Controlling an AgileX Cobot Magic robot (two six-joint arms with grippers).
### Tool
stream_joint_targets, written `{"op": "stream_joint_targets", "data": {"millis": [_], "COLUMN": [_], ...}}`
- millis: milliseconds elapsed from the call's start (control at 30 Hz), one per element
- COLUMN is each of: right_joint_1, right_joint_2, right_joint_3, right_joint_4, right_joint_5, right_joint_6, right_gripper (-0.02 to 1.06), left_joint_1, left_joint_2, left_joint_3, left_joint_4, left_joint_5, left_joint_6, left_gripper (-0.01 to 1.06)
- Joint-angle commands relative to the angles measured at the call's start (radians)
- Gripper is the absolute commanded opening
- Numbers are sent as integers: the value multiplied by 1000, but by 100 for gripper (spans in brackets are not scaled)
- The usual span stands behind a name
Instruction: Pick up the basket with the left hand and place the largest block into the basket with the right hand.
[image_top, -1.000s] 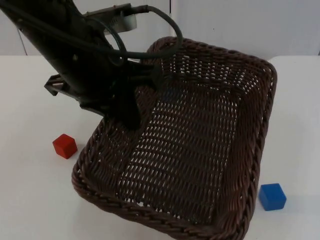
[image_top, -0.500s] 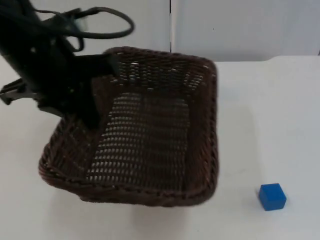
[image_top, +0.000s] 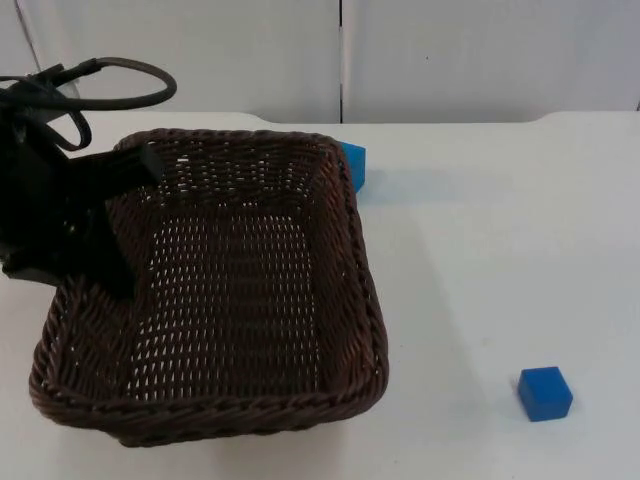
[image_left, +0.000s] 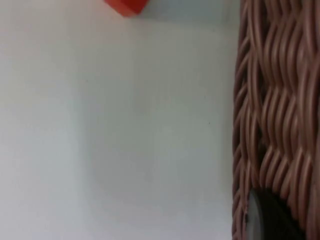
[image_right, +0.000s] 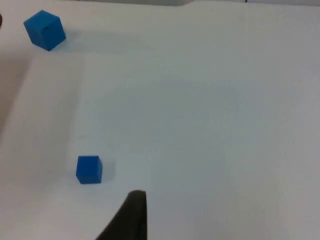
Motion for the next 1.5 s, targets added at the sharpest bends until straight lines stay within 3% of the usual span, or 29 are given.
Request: {"op": "stream_joint_targets", "data": {"millis": [0,133,333,900,1233,1300,1333,1467], "right_joint_1": [-5,-5,-5,-3,-3,-3,-3,-3], "right_joint_2": [63,162,366,927,1250,1316,1316,1427], "right_joint_3": [-14,-20,-27,-327,-602,-651,-651,-733], "right_joint_4": [43,101,109,124,138,208,208,414], "right_joint_5": [-109,-210,-359,-474,-470,-453,-453,-411], "right_joint_6": [-7,-41,-44,-73,-234,-341,-341,-552], "right_gripper": [105,105,105,105,105,105,105,105], "left_joint_1": [0,0,0,0,0,0,0,0], "left_joint_2": [-17,-17,-17,-17,-17,-17,-17,-17], "left_joint_3": [9,9,9,9,9,9,9,9], "left_joint_4": [-38,-48,-56,-61,-61,-61,-61,-61], "left_joint_5": [-12,-19,-19,-17,-18,-18,-18,-18], "left_joint_6": [-1,-1,23,23,23,23,23,23], "left_gripper": [0,0,0,0,0,0,0,0]}}
